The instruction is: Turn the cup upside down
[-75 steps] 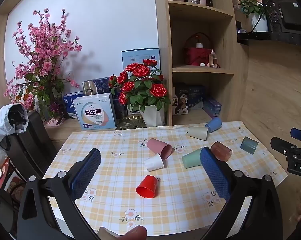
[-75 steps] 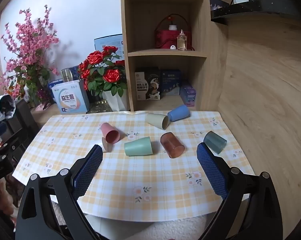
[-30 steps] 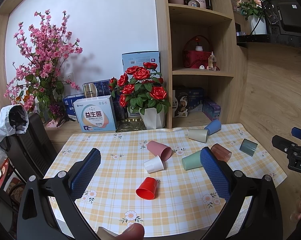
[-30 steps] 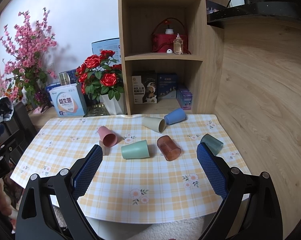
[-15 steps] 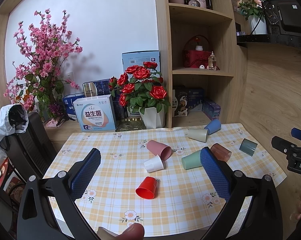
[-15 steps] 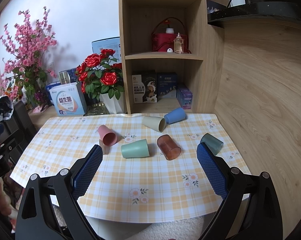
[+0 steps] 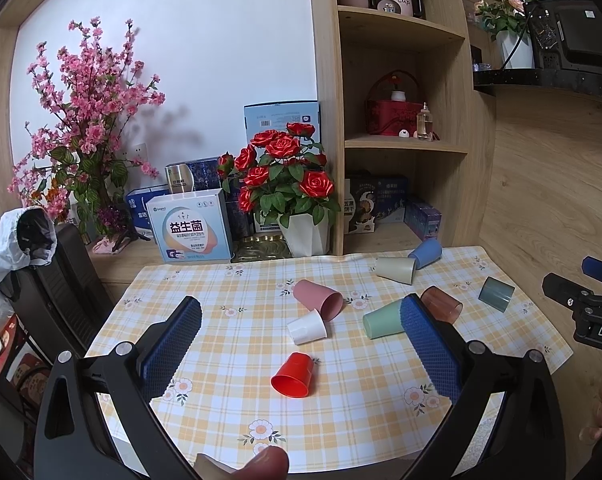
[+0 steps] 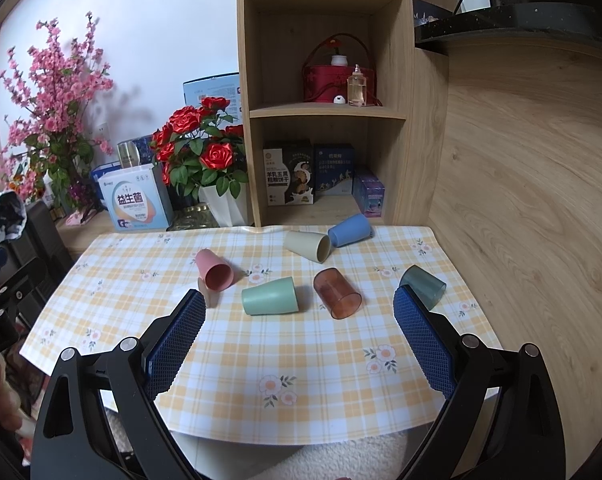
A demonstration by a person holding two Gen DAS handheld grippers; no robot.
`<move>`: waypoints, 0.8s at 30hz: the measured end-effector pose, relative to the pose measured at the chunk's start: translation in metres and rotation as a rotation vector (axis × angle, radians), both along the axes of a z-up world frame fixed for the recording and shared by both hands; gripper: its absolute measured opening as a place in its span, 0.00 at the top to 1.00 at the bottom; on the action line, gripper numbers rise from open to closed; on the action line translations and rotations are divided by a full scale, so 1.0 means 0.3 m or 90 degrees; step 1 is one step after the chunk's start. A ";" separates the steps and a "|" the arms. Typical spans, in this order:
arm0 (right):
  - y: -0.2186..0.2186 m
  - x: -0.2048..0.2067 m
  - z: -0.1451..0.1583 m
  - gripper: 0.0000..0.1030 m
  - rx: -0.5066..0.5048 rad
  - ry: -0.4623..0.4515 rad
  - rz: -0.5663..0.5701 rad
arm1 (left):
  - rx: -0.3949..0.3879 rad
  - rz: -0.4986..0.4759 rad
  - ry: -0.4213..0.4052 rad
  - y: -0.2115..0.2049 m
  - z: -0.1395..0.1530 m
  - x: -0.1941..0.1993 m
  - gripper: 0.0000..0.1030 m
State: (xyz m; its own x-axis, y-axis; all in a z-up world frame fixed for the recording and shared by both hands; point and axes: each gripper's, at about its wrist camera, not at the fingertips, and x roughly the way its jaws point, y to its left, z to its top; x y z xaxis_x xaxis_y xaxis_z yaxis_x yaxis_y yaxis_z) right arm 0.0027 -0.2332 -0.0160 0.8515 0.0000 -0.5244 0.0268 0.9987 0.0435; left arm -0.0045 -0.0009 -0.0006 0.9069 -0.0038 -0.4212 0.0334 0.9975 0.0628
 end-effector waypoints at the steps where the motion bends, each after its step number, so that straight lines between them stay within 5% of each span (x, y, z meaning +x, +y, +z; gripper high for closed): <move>1: -0.001 0.000 0.000 0.11 0.000 0.000 0.000 | 0.000 0.000 0.000 0.000 0.000 -0.001 0.06; 24: -0.011 -0.001 -0.021 0.11 0.007 -0.003 -0.011 | -0.039 -0.015 0.014 0.025 0.009 0.008 0.06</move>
State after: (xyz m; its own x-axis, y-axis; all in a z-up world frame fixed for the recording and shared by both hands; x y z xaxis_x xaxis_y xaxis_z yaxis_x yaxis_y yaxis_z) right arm 0.0025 -0.2364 -0.0221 0.8541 -0.0091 -0.5201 0.0442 0.9975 0.0551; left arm -0.0022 0.0064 0.0020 0.8966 -0.0516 -0.4398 0.0575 0.9983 0.0001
